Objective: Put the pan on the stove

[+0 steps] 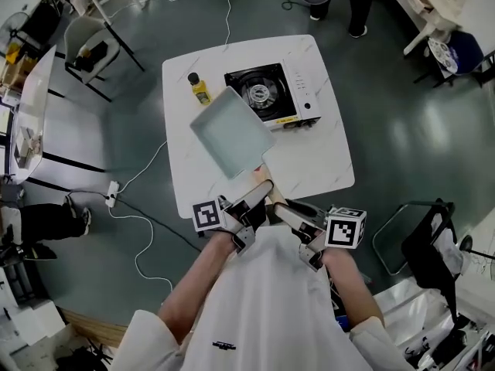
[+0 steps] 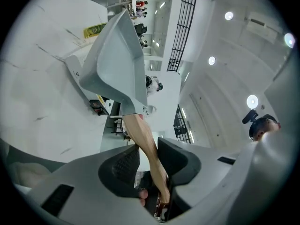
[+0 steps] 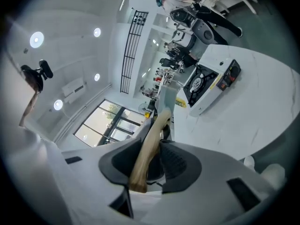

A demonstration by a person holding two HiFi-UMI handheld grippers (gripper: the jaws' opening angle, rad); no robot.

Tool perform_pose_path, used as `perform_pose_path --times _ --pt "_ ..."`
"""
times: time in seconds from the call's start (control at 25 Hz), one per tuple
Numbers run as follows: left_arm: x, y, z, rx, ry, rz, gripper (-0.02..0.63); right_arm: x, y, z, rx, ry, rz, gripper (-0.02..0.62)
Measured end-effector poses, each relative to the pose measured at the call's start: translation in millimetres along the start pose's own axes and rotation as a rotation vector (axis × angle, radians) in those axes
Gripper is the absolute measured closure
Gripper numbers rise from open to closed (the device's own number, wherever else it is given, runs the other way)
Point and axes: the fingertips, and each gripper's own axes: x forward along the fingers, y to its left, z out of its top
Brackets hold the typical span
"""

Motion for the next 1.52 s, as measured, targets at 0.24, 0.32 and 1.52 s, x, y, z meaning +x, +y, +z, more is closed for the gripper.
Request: perform_pose_path --times 0.24,0.32,1.52 --pt "44.2 4.2 28.3 -0.018 -0.028 0.019 0.485 -2.6 -16.8 51.2 0.023 0.039 0.030 0.462" --pt "55.3 5.8 33.5 -0.029 -0.047 0.028 0.485 -4.9 -22.3 63.5 0.025 0.066 0.042 0.460" --pt "138.8 100.8 119.5 0.031 -0.012 0.127 0.485 32.6 -139.1 154.9 0.088 0.042 0.128 0.459"
